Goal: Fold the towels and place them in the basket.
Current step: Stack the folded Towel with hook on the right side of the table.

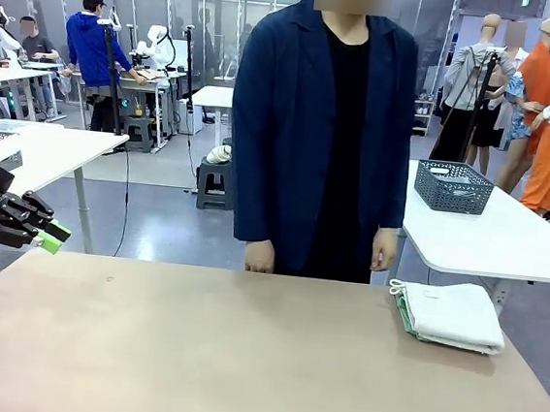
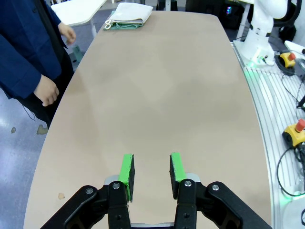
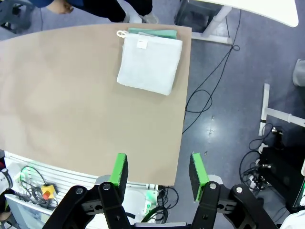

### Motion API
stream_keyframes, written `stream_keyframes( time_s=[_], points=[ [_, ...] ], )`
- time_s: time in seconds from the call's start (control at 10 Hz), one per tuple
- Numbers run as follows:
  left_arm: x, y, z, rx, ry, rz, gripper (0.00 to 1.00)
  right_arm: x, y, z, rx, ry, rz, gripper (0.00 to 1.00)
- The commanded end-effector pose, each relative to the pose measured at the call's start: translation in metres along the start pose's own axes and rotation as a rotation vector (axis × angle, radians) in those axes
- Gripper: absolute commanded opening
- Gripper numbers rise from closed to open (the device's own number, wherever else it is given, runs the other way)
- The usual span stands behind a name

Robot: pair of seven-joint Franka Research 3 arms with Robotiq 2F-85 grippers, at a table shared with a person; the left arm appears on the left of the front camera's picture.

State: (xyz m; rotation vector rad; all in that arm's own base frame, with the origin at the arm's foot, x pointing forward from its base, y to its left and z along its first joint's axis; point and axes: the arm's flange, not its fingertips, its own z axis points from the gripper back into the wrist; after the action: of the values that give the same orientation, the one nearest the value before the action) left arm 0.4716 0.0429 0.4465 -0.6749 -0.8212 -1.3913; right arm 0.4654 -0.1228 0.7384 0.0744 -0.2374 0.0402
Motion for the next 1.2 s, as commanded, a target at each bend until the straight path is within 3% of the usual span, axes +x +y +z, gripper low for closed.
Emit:
stream_keyframes(
  time_s=[0.0,1.1],
  points=[
    [0.0004,-0.0011,0.0007,0.0,-0.013,-0.009,0.41,0.001,0.0004,0.0011,-0.005,-0.003,-0.001,0.65],
    [0.0004,-0.0011,0.0007,0.0,-0.013,-0.009,0.41,0.001,0.0004,0.0011,-0.005,-0.003,-0.001,0.65]
  ],
)
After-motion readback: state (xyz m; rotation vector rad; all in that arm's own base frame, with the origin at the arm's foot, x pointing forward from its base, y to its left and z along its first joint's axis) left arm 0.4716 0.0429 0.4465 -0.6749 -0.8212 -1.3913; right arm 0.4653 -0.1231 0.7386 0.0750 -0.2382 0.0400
